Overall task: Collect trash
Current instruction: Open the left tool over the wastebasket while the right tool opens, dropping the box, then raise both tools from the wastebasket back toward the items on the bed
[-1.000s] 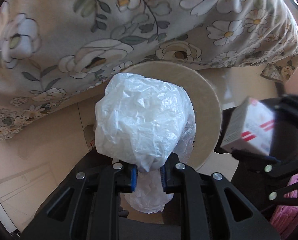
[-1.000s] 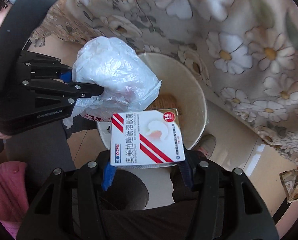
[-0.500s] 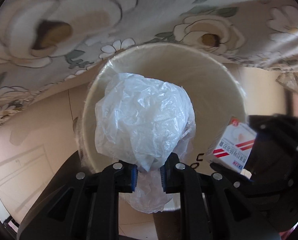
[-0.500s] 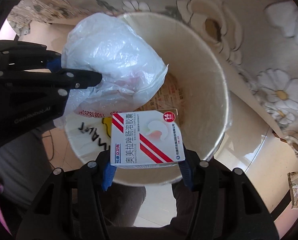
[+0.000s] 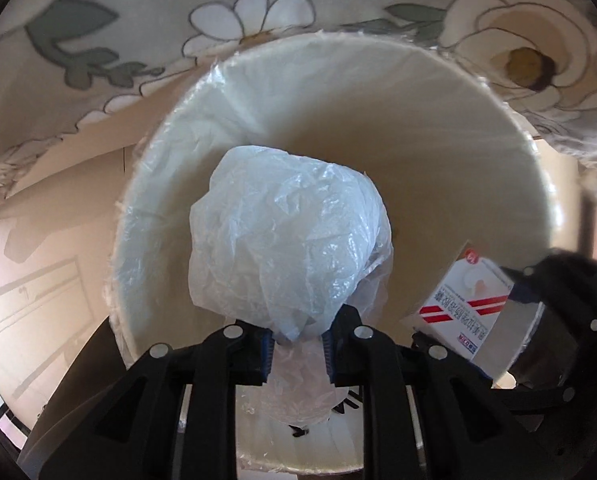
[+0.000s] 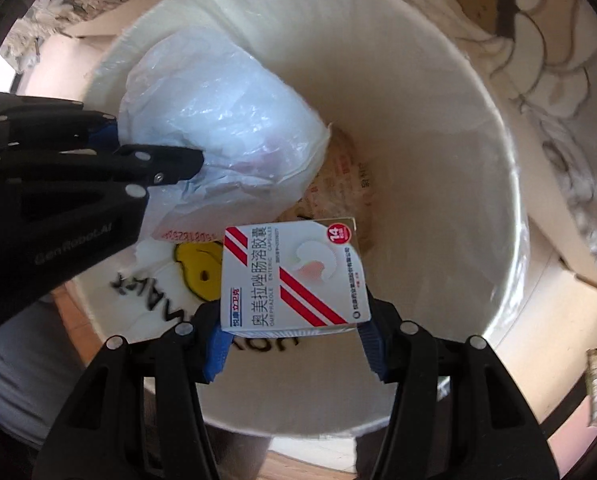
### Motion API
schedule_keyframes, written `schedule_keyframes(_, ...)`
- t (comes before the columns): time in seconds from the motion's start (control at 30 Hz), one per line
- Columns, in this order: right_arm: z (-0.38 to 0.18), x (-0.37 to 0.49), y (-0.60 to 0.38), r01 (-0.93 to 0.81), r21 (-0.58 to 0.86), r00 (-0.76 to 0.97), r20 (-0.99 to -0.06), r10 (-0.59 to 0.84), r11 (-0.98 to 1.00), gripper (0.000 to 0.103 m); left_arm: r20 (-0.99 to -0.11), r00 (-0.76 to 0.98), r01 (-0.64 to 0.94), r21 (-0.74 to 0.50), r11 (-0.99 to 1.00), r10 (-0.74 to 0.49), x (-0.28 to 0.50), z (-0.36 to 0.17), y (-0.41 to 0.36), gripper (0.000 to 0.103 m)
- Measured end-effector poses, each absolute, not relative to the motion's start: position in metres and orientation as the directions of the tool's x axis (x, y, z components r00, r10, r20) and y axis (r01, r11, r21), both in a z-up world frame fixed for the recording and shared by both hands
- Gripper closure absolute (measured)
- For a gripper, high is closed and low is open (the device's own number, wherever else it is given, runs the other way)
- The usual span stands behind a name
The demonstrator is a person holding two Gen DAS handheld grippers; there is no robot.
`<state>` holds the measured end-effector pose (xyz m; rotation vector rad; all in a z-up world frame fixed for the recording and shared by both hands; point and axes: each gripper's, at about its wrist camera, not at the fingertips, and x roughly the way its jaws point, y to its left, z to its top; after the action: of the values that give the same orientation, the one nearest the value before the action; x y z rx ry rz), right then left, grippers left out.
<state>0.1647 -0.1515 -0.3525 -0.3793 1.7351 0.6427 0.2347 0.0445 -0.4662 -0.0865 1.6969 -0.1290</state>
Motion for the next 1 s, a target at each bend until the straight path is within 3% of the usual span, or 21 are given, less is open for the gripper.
schedule_keyframes(0.07,-0.354,0.162,-0.149,-0.576,0.219,-0.259,-0.963,0.079,0.788,0.047,-0.983,-0.132,0.018,-0.129,0.991,-0.125,0.236,-0.469,0.043,0.078)
schedule_keyframes(0.2,-0.355,0.16,-0.14,-0.613,0.183,-0.241,-0.97,0.038,0.768,0.044,-0.989,-0.112,0.027,-0.098,0.995,-0.095,0.235,-0.465,0.041,0.052)
schedule_keyframes(0.27,-0.352,0.16,-0.14,-0.614,0.186,-0.239,-0.97,0.044,0.767,0.043,-0.991,-0.096,0.022,-0.091,0.996,-0.088,0.236,-0.463,0.043,0.047)
schedule_keyframes(0.7,-0.32,0.165,-0.14,-0.579,0.178,-0.208,-0.976,0.067,0.796,0.042,-0.993,-0.083,0.022,-0.082,0.996,-0.08,0.237,-0.46,0.053,0.047)
schedule_keyframes(1.0,-0.295,0.156,-0.153,-0.579,0.187,-0.204,-0.976,0.081,0.793,0.042,-0.994,-0.071,-0.019,-0.085,0.996,-0.086,0.228,-0.429,0.062,0.044)
